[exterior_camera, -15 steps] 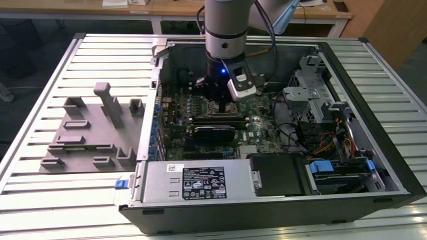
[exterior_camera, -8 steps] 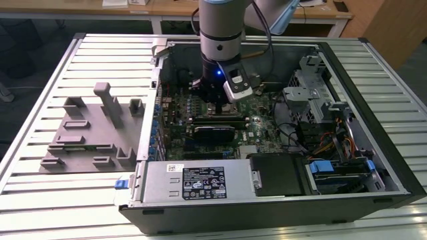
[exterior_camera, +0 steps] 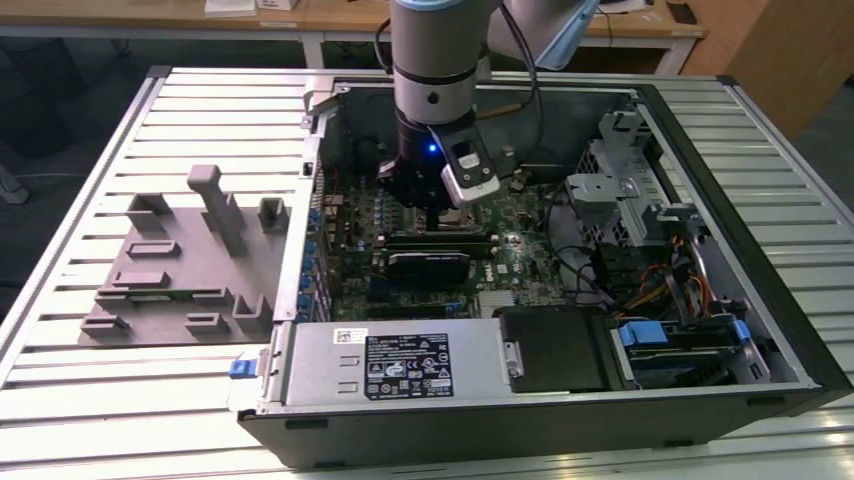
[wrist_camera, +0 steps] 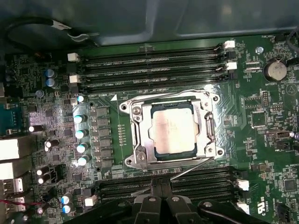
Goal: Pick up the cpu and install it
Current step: 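Install the second cpu locking lever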
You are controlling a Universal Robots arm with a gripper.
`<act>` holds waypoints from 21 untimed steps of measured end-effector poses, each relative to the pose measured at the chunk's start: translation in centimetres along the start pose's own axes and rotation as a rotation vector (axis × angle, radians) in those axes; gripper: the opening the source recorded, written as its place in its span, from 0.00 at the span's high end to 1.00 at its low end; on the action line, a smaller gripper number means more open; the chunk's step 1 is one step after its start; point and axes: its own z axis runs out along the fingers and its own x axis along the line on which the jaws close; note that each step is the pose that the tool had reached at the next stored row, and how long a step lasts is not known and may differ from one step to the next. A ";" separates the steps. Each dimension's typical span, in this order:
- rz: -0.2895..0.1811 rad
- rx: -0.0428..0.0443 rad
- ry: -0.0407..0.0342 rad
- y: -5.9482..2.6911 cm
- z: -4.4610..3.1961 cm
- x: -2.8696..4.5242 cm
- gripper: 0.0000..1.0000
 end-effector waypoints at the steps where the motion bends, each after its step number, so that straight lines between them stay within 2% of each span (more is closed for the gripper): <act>1: 0.000 -0.0004 0.0000 0.00 0.00 0.01 0.89; 4: 0.001 -0.0271 0.0035 -0.14 0.12 -0.01 0.89; 6: 0.002 -0.0408 0.0052 -0.30 0.27 -0.02 0.89; 11: 0.001 -0.0602 0.0077 -0.80 0.77 -0.04 0.89; 17: 0.002 -0.0872 0.0112 -1.50 1.02 0.21 0.89; 19: 0.003 -0.1009 0.0129 -1.76 1.10 0.38 0.89; 21: 0.004 -0.1186 0.0152 -2.02 1.17 0.53 0.89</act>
